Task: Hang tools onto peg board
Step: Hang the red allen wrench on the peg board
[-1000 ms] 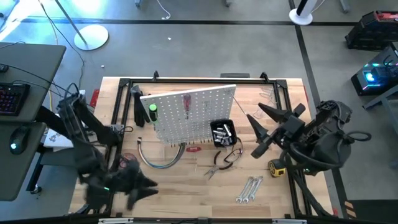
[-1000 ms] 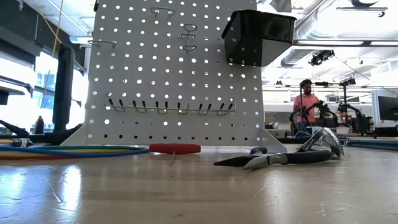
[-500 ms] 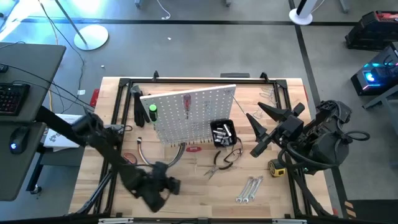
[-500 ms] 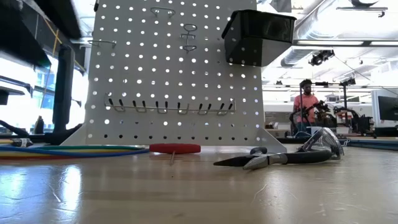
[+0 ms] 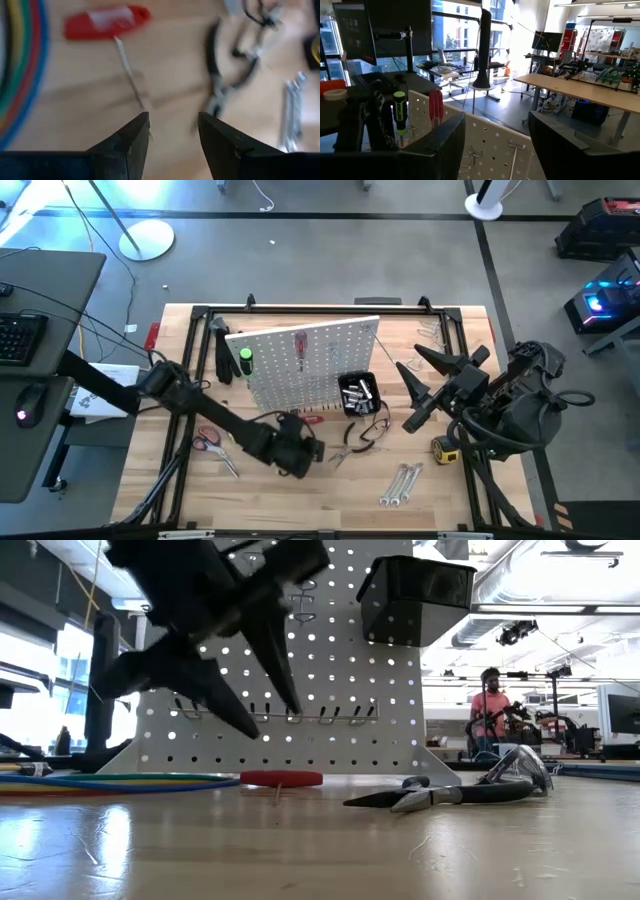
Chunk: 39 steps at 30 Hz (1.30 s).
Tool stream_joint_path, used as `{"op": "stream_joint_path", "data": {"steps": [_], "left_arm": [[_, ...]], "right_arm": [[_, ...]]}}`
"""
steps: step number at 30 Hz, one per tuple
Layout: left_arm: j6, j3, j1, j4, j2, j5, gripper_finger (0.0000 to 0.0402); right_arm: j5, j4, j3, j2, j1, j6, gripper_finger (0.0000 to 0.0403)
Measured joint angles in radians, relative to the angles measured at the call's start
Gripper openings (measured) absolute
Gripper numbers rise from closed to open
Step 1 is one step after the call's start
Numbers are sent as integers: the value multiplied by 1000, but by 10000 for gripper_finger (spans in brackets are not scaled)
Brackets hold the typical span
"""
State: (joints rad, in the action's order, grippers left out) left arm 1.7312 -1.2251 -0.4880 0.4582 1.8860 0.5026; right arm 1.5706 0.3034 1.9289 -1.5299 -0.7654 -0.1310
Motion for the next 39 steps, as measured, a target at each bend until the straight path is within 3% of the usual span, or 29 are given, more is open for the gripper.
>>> {"op": "stream_joint_path", "data": {"steps": [10, 15, 18, 21, 24, 32, 39], "left_arm": [[-54, 0, 91, 12, 66, -50, 163], [-39, 0, 98, -57, 122, -60, 154], [-31, -3, 98, -64, 143, -57, 121], [-60, -3, 97, -43, 149, -71, 54], [-90, -2, 84, -36, 141, -68, 11], [-266, 3, -4, -37, 52, -127, 0], [-490, 2, -96, -7, -94, -83, 0]], "right_arm": [[-7, -16, 0, 0, 6, 0, 210], [-7, -25, 0, 0, 7, 1, 210], [-7, -34, 0, 0, 8, 3, 210], [-7, -39, 0, 0, 8, 3, 210], [-7, -40, 0, 0, 8, 2, 210], [-10, -57, 0, 0, 8, -2, 210], [-54, -105, 0, 0, 4, -57, 210]]}}
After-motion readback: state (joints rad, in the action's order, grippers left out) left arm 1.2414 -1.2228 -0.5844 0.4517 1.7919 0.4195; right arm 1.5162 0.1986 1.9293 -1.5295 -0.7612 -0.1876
